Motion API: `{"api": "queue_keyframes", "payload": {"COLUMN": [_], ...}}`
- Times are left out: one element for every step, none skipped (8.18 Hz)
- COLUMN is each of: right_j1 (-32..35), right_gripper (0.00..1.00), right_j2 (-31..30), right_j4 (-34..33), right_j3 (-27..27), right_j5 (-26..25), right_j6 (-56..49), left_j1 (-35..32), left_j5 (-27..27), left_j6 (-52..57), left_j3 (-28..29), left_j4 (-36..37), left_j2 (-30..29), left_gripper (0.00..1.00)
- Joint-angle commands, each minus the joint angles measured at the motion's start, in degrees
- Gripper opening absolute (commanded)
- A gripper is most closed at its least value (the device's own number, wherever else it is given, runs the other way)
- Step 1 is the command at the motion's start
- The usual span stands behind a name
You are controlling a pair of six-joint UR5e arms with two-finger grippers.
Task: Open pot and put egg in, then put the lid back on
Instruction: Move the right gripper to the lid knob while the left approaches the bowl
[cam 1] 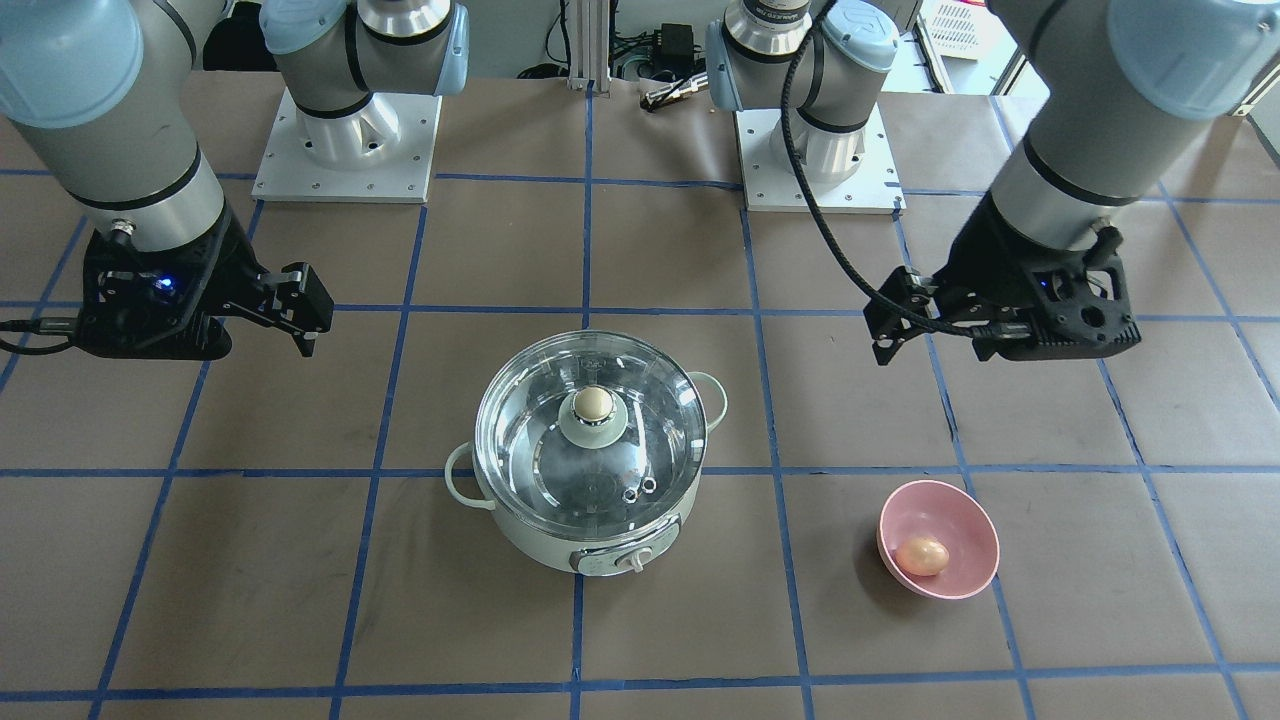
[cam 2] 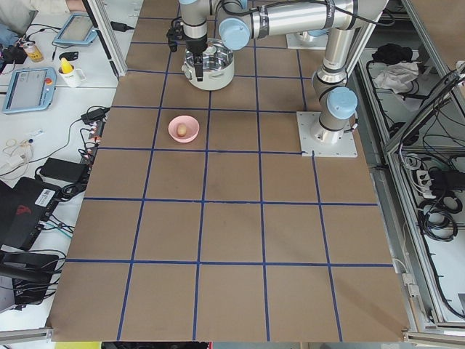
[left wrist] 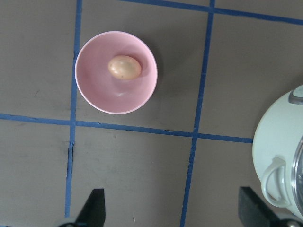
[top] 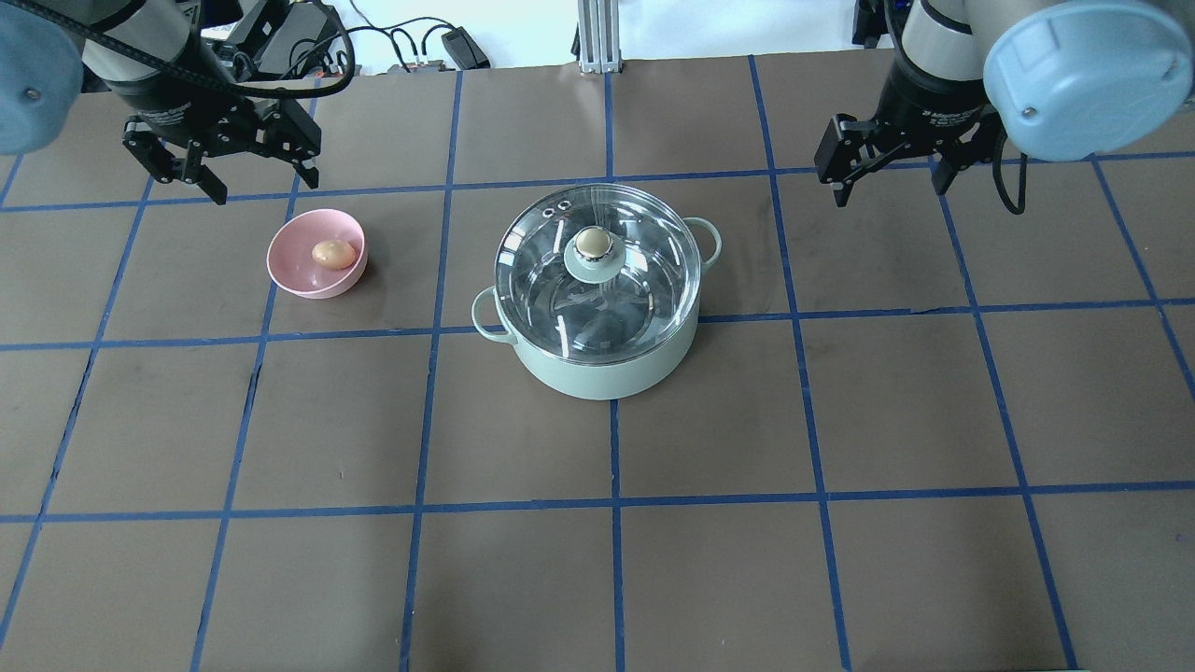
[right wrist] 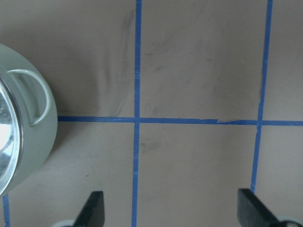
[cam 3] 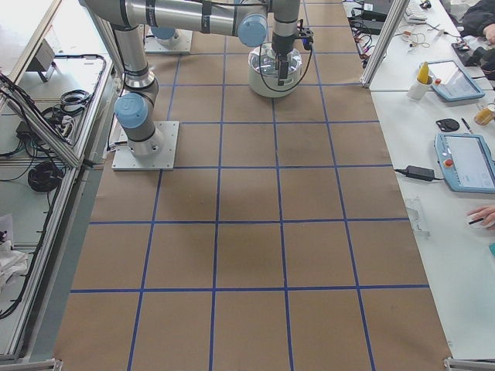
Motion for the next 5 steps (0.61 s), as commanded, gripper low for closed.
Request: {"api": "queue_keyframes", "payload": {"right_j1": [6.74, 10.26, 12.73, 13.80, 14.85], "right_gripper": [1.00, 1.00, 1.00, 1.00, 1.00], "right_j2": [0.78, 1.75, 3.24, 4.73, 6.66], "right_j4": [-5.76, -6.23, -9.63, -12.80, -14.74], "right_j3": [0.01, -0.08, -0.17, -0.17, -0.61], "right_j5": [2.23, 2.49, 6.06, 10.45, 12.50], "right_j6": [5.49, 11.02, 12.21, 14.31, 16.94], "left_j1": [6.87, 8.45, 9.77, 10.65, 10.92], "left_j5": [0.05, -0.04, -0.21, -0.30, -0.30], "left_j6": [-0.16, -0.60, -0.26, -0.25, -0.60], "left_j3": [-1.92, -4.81, -6.14, -6.76, -6.94], "left_j4": [-0.46, -0.03, -0.03, 0.06, 0.76], "left_j2": [-1.96, -1.96, -2.66, -3.79, -4.94], "left_gripper": [1.00, 1.00, 1.00, 1.00, 1.00]}}
